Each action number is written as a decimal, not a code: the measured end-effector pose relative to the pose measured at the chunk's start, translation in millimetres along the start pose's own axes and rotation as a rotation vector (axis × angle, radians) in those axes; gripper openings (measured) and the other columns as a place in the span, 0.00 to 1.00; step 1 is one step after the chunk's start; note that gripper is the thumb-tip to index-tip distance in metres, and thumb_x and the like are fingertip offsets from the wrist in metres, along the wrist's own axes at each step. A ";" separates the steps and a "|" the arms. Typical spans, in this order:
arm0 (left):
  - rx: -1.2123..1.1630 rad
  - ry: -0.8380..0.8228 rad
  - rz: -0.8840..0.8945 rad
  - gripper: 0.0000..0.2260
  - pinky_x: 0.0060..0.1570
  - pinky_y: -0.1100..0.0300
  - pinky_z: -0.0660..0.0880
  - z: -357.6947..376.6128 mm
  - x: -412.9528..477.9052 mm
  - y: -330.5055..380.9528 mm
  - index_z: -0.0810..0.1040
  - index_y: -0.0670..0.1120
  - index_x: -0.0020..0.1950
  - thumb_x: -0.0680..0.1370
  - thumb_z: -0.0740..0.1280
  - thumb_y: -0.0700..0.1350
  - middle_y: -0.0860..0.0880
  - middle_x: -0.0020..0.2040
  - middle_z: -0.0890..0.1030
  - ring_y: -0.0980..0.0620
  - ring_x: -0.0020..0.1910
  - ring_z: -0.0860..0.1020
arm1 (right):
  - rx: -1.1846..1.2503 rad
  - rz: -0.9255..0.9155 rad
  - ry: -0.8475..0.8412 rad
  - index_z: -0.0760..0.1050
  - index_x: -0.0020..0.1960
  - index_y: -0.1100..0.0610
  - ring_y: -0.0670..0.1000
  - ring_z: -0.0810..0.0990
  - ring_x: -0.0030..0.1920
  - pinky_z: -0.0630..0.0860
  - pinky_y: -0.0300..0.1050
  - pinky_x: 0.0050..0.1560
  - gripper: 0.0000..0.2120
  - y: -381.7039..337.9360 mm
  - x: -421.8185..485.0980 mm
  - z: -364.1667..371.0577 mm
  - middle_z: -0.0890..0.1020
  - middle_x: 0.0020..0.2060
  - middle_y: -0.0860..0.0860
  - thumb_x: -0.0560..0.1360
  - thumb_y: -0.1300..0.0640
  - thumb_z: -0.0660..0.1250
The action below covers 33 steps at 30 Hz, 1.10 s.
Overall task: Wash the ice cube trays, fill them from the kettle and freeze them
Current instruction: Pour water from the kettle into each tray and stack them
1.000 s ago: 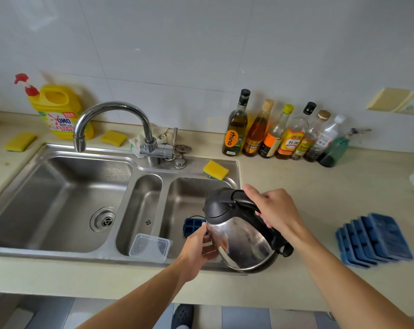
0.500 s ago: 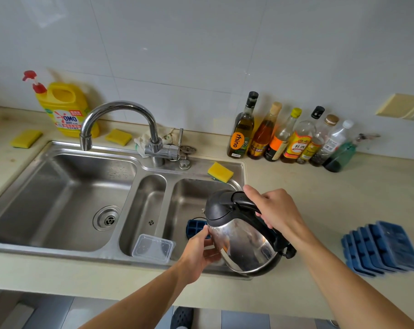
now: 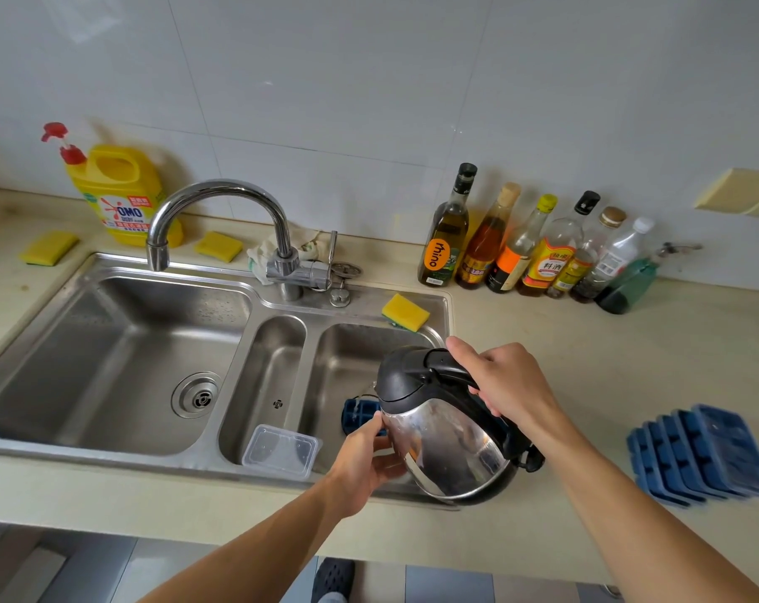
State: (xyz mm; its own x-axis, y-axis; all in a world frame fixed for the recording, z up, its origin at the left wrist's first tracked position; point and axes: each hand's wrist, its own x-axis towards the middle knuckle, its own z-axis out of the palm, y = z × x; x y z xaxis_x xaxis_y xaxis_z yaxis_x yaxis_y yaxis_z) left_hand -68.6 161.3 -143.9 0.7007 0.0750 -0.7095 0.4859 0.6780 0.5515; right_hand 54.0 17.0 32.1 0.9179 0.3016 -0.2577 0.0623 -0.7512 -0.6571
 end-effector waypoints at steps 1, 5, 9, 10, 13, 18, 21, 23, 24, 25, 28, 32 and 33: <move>0.003 -0.001 0.000 0.22 0.64 0.40 0.77 0.0 0.3 -0.2 0.79 0.39 0.63 0.85 0.58 0.55 0.36 0.56 0.84 0.37 0.59 0.82 | -0.002 0.004 -0.001 0.66 0.23 0.58 0.42 0.79 0.23 0.84 0.58 0.51 0.35 0.1 -0.4 -0.4 0.71 0.15 0.49 0.79 0.36 0.64; 0.002 0.000 -0.003 0.22 0.64 0.38 0.76 0.5 0.0 -1.1 0.79 0.38 0.64 0.85 0.58 0.55 0.35 0.57 0.84 0.35 0.62 0.80 | -0.002 0.011 -0.004 0.66 0.23 0.58 0.42 0.77 0.21 0.84 0.58 0.51 0.35 0.5 -1.5 -1.7 0.71 0.15 0.48 0.79 0.36 0.64; -0.001 -0.008 0.004 0.22 0.65 0.38 0.76 2.3 -0.8 -1.9 0.79 0.38 0.63 0.85 0.58 0.55 0.35 0.57 0.83 0.35 0.63 0.80 | -0.003 0.019 -0.003 0.66 0.23 0.59 0.41 0.77 0.21 0.84 0.58 0.51 0.35 1.5 -1.0 -3.5 0.70 0.15 0.48 0.79 0.36 0.64; -0.001 -0.011 0.006 0.22 0.65 0.37 0.76 2.5 -0.7 -2.3 0.79 0.38 0.63 0.85 0.57 0.55 0.35 0.57 0.83 0.35 0.62 0.80 | -0.005 0.020 -0.003 0.67 0.24 0.59 0.41 0.77 0.21 0.84 0.58 0.51 0.34 2.0 -0.9 -4.0 0.70 0.15 0.48 0.79 0.35 0.64; 0.005 -0.027 0.006 0.22 0.65 0.37 0.75 3.4 -1.2 -2.7 0.80 0.38 0.61 0.85 0.58 0.55 0.35 0.58 0.83 0.35 0.62 0.80 | -0.012 0.019 -0.003 0.68 0.25 0.60 0.41 0.78 0.22 0.84 0.58 0.50 0.34 3.1 -1.4 -5.6 0.71 0.16 0.49 0.79 0.35 0.64; 0.024 -0.065 0.017 0.24 0.65 0.38 0.76 8.4 -6.2 -2.6 0.85 0.41 0.49 0.85 0.57 0.56 0.35 0.56 0.84 0.38 0.56 0.83 | -0.010 0.013 0.007 0.67 0.25 0.59 0.41 0.78 0.22 0.84 0.58 0.51 0.34 4.1 -3.0 -10.3 0.70 0.16 0.49 0.79 0.35 0.64; 0.028 -0.082 0.015 0.26 0.63 0.40 0.77 13.4 -9.3 -1.9 0.85 0.42 0.42 0.86 0.55 0.56 0.35 0.56 0.84 0.40 0.54 0.84 | -0.008 0.012 0.012 0.67 0.24 0.60 0.41 0.79 0.23 0.84 0.58 0.51 0.35 5.2 -4.8 -14.0 0.70 0.16 0.50 0.79 0.35 0.64; 0.027 -0.082 0.006 0.25 0.61 0.42 0.79 16.1 -10.8 -1.3 0.84 0.41 0.44 0.86 0.55 0.56 0.35 0.56 0.84 0.40 0.54 0.84 | -0.017 0.012 0.012 0.69 0.26 0.61 0.41 0.79 0.23 0.84 0.58 0.51 0.35 5.7 -5.9 -16.0 0.70 0.17 0.51 0.79 0.35 0.64; 0.025 -0.081 0.004 0.24 0.60 0.43 0.80 17.4 -11.1 -1.3 0.83 0.41 0.47 0.86 0.55 0.56 0.35 0.56 0.84 0.40 0.54 0.84 | -0.016 0.012 0.015 0.69 0.26 0.61 0.41 0.79 0.22 0.84 0.57 0.51 0.34 5.7 -6.2 -16.8 0.70 0.17 0.52 0.79 0.35 0.64; 0.025 -0.079 0.003 0.24 0.58 0.44 0.81 18.5 -11.9 -1.1 0.83 0.40 0.49 0.86 0.55 0.56 0.36 0.56 0.84 0.41 0.54 0.84 | -0.011 0.013 0.018 0.68 0.26 0.61 0.41 0.79 0.23 0.84 0.57 0.51 0.34 5.9 -6.7 -17.8 0.70 0.17 0.52 0.79 0.35 0.64; 0.024 -0.084 0.005 0.23 0.51 0.48 0.81 22.4 -14.6 -1.3 0.83 0.40 0.51 0.86 0.55 0.55 0.36 0.55 0.84 0.42 0.52 0.85 | -0.005 0.011 0.028 0.67 0.25 0.60 0.42 0.82 0.27 0.82 0.55 0.51 0.34 6.7 -8.6 -20.7 0.70 0.17 0.52 0.79 0.36 0.64; 0.033 -0.089 0.005 0.22 0.51 0.49 0.81 26.3 -16.7 -2.9 0.82 0.39 0.53 0.86 0.55 0.55 0.36 0.56 0.84 0.41 0.53 0.84 | -0.010 0.015 0.034 0.66 0.23 0.58 0.42 0.82 0.27 0.82 0.54 0.50 0.34 9.4 -11.4 -25.3 0.70 0.16 0.51 0.79 0.36 0.64; 0.034 -0.092 0.005 0.23 0.52 0.49 0.81 26.9 -17.0 -3.4 0.81 0.39 0.55 0.86 0.55 0.55 0.36 0.56 0.84 0.41 0.53 0.84 | -0.012 0.016 0.034 0.67 0.23 0.59 0.42 0.82 0.27 0.82 0.53 0.50 0.34 10.2 -12.2 -26.5 0.70 0.16 0.51 0.79 0.36 0.64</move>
State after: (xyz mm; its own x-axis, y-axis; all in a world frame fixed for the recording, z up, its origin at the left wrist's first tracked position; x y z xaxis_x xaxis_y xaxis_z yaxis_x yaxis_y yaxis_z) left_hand -68.1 138.0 -121.9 0.7475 0.0101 -0.6641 0.4983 0.6526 0.5708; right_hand 53.8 -9.9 47.2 0.9317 0.2695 -0.2435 0.0521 -0.7627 -0.6446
